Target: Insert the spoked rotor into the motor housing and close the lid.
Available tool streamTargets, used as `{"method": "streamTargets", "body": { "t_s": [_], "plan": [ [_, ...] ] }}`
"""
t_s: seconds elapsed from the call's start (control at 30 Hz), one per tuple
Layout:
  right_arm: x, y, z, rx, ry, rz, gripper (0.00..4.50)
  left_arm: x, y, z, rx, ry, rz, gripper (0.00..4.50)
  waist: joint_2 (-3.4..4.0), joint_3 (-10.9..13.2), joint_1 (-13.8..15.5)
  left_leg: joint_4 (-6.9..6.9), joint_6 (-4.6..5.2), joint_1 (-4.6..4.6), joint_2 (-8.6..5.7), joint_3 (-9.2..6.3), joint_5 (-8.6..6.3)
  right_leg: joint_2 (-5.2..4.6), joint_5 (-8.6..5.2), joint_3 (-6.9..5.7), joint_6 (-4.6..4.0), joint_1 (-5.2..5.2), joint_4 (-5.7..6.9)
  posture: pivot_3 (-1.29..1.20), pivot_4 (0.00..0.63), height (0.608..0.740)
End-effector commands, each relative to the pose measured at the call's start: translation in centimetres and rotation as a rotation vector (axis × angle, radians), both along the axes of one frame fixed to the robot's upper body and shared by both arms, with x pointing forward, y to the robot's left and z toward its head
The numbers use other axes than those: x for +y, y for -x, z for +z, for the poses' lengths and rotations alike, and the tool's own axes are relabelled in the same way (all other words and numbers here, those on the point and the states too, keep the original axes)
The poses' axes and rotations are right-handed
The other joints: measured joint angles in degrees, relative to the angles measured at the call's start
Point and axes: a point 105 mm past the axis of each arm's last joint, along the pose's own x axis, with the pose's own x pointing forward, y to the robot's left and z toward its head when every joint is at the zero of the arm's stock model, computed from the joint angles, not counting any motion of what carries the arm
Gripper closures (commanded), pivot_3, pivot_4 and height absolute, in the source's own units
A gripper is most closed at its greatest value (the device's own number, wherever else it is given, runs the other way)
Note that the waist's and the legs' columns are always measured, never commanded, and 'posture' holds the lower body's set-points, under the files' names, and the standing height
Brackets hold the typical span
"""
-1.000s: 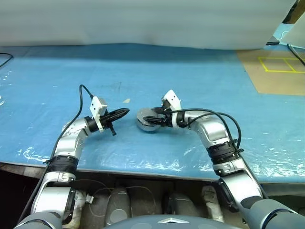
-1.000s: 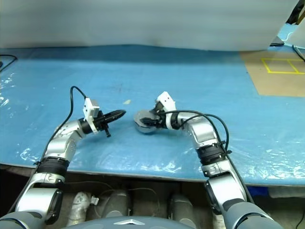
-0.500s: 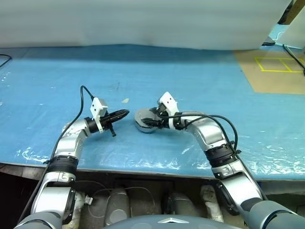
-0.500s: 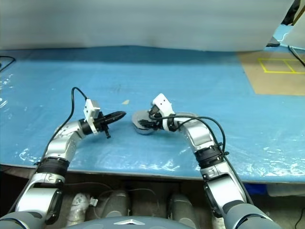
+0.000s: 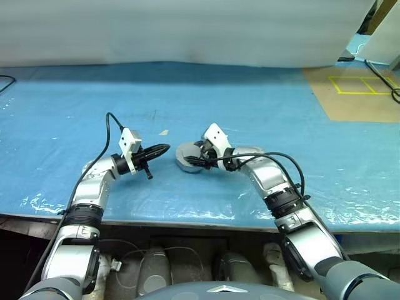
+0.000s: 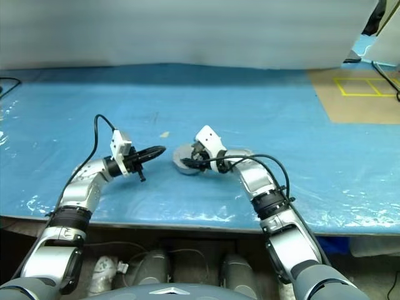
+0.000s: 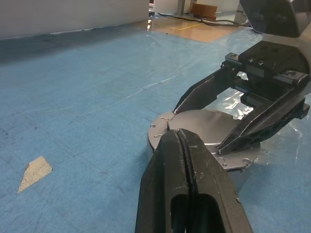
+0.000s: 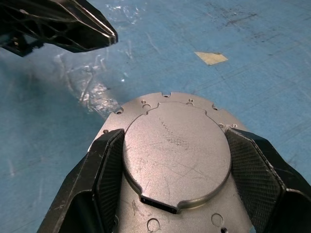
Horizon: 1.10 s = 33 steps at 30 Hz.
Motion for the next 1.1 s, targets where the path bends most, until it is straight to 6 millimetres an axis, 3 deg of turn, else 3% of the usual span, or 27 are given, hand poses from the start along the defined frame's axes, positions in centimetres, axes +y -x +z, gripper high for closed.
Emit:
{"method": "streamTargets", "body": {
  "t_s": [0.03,0.2,0.3,0.4,0.5,0.7,0.87,1.1],
  "plan": [
    [-4.2,0.8,-8.5,0.196,0.304,-0.157,1.58,0.1,0.0,0.9,-0.048,0.002,0.004,4.50,0.01,0.00,0.09,0.00,0.02,0.10,0.00,0.00,-0.01,-0.04,-0.12,0.00,0.21,0.09,0.00,0.00,0.150,0.740],
    [-4.1,1.2,-8.9,0.295,0.259,-0.195,1.58,0.1,0.0,0.9,-0.048,0.005,0.009,4.50,-0.03,-0.03,0.53,-0.45,0.06,0.90,-0.15,0.03,-0.04,-0.27,-0.18,0.07,0.32,0.34,-0.14,0.00,0.150,0.740],
    [-3.1,1.3,-7.4,0.356,0.124,-0.172,1.58,0.2,-0.1,0.8,-0.046,0.004,0.012,4.50,-0.04,-0.06,0.70,-1.04,0.06,0.95,-0.28,0.03,-0.04,-0.34,-0.17,0.07,0.34,0.30,-0.59,0.00,0.150,0.740],
    [-1.7,1.1,-4.2,0.308,-0.051,-0.093,1.58,0.1,-0.1,0.7,-0.045,0.004,0.011,4.50,-0.17,-0.14,1.02,-1.03,0.06,0.80,-0.27,0.07,-0.04,-0.33,-0.12,0.07,0.38,0.37,-0.59,0.00,0.150,0.740],
    [-0.8,1.4,-1.0,0.288,-0.209,-0.019,1.58,0.1,-0.1,0.7,-0.044,0.005,0.009,4.50,-0.23,-0.19,1.37,-0.89,0.08,0.06,-0.14,0.12,0.14,-0.23,0.17,-0.03,-0.06,-0.10,-0.63,0.00,0.150,0.740],
    [0.6,2.0,1.4,0.257,-0.305,0.032,1.58,0.1,-0.1,0.5,-0.040,0.004,0.008,4.50,-0.26,-0.21,0.74,0.01,0.01,-2.08,0.31,-0.19,0.29,1.08,0.35,-0.29,0.06,-1.52,-0.42,0.00,0.150,0.740],
    [1.3,1.7,1.9,0.228,-0.297,0.023,1.58,0.1,-0.2,0.5,-0.041,0.001,0.007,4.50,-0.23,-0.18,0.23,0.13,-0.34,-2.18,0.46,-0.23,0.07,1.09,0.34,-0.39,0.06,-1.71,-0.28,0.00,0.150,0.740],
    [1.3,0.7,1.1,0.145,-0.223,-0.042,1.58,0.2,-0.3,0.5,-0.040,-0.003,0.011,4.50,0.01,0.11,0.19,0.16,-0.34,-1.26,0.50,-0.13,0.06,0.79,0.39,-0.21,0.03,-0.94,-0.12,0.00,0.150,0.740]
  ]
}}
